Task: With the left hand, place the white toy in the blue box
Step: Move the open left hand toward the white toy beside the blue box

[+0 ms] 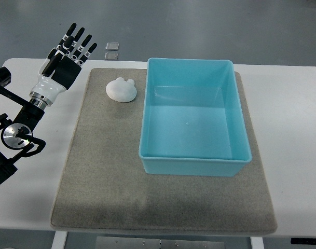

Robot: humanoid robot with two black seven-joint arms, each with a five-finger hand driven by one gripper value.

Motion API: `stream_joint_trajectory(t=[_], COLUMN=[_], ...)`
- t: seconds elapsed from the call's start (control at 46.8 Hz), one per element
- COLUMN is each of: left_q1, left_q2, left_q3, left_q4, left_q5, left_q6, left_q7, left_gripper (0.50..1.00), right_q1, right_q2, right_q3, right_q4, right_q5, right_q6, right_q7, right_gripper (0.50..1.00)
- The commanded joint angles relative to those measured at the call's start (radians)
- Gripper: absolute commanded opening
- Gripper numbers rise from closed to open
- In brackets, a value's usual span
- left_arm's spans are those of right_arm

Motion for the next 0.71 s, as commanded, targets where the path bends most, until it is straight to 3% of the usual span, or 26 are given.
stream_joint_trajectory(t=[0.0, 0.321, 0.534, 0.684], left_q1=[-0.001, -0.002, -0.050, -0.084], left_q2=[0.000, 0.024, 0.074, 0.092], left_q3=[0.000, 0.015, 0.006, 0.003], left_q4=[-0.001, 0.002, 0.006, 0.005], left_q5=[-0.001, 0.026, 0.395, 0.641], left_q6=[-0.001, 0.016, 0.171, 0.231], left_q7=[0.001, 0.003, 0.001, -0.002], left_gripper=[0.994, 0.994, 0.994, 0.990], right_q1=[0.000, 0.000, 0.000, 0.000], right_q2=[0.000, 0.000, 0.000, 0.000], right_q3=[0.000, 0.000, 0.000, 0.000], right_q4=[0.000, 0.000, 0.000, 0.000], right_q5=[0.000, 0.000, 0.000, 0.000], right_q6=[0.000, 0.000, 0.000, 0.000], right_q7=[0.000, 0.000, 0.000, 0.000], right_gripper=[0.936, 0.936, 0.936, 0.936])
